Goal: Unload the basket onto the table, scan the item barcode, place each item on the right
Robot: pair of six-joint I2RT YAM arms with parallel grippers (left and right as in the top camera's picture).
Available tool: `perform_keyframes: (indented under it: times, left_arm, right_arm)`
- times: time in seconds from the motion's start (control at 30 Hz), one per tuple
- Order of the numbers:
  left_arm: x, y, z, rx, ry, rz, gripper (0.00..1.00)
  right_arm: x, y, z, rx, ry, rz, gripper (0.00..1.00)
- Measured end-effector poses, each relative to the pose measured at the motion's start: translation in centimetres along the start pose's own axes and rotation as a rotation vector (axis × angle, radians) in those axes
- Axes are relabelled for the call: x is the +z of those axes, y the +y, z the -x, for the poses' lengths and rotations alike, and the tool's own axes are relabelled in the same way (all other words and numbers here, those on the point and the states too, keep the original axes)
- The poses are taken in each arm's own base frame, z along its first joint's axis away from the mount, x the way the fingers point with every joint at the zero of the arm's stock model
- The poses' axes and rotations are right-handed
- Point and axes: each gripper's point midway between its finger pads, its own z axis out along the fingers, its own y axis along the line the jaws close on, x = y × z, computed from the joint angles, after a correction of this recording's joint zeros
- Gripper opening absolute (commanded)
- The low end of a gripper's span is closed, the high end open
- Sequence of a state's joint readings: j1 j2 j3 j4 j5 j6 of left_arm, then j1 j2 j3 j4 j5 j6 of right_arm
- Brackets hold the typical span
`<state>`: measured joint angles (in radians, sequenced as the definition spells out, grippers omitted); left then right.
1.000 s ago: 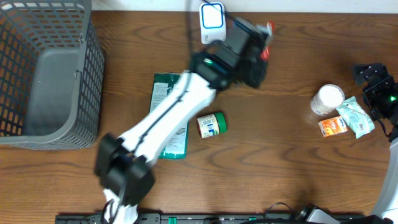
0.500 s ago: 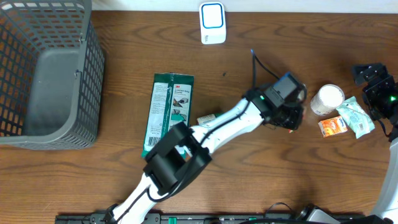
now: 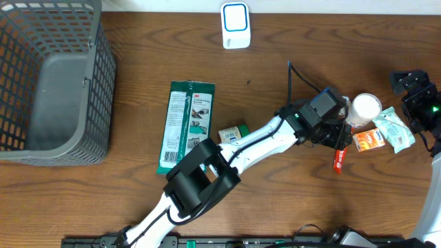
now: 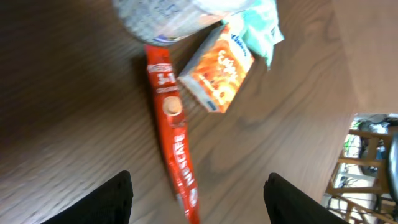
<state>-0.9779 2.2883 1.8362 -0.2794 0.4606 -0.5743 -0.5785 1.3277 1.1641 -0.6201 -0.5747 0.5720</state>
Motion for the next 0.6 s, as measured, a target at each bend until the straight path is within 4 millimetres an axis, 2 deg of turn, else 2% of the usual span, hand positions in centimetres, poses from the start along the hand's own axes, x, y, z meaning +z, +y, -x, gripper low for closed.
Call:
perform_keyframes:
  times: [0.1,0.2,0.27,0.4,0.5,0.57,0.6]
  left_arm:
    - [-1.6,0.7,0.5,0.01,-0.012,0.051,0.66]
    - [-5.5,1.6,1.1,0.015,-0.027,0.153,0.66]
    - [-9.1,1.9,1.9,0.017,-0.059,0.227,0.67]
    - [-18.2,3.7,2.6,-0.021,-0.114,0.4,0.67]
    - [-24.1,6.1,2.2,-0.071,-0.127,0.514,0.67]
    - [-27.8,8.4,1.4,-0.115,-0.115,0.593,0.67]
    - [-28.9,9.3,1.0,-0.133,-0.102,0.619,0.67]
  right_arm:
    - [0.0,0.0,0.0,0.0,0.0,0.0,0.99]
    - [0.0,0.0,0.0,0.0,0.0,0.0,0.99]
    - [0.0,0.0,0.0,0.0,0.0,-0.001,0.99]
    - [0.0,0.0,0.0,0.0,0.0,-0.001,0.99]
    - [0.0,0.0,0.0,0.0,0.0,0.0,0.99]
    - [0.0,0.0,0.0,0.0,0.0,-0.001,0.99]
    - [0.0,0.0,0.0,0.0,0.0,-0.001,0.99]
